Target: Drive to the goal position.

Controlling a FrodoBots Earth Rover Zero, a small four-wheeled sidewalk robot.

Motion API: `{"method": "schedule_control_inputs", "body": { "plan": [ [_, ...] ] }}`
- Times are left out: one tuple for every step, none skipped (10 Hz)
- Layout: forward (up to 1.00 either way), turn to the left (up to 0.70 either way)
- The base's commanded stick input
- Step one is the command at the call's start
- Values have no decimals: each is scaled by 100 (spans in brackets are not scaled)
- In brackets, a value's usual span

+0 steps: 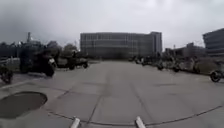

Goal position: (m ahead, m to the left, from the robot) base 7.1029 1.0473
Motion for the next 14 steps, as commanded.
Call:
{"method": "schedule_control_inputs", "body": {
  "plan": [
    [100, -21],
    [100, -1],
    [100, 5],
    [100, 5],
    [100, 5],
    [100, 5],
    [100, 5],
    [100, 5],
    [100, 5],
    [100, 5],
    [100, 5],
    [100, 5],
    [100, 3],
    [100, -8]
  ]
}}
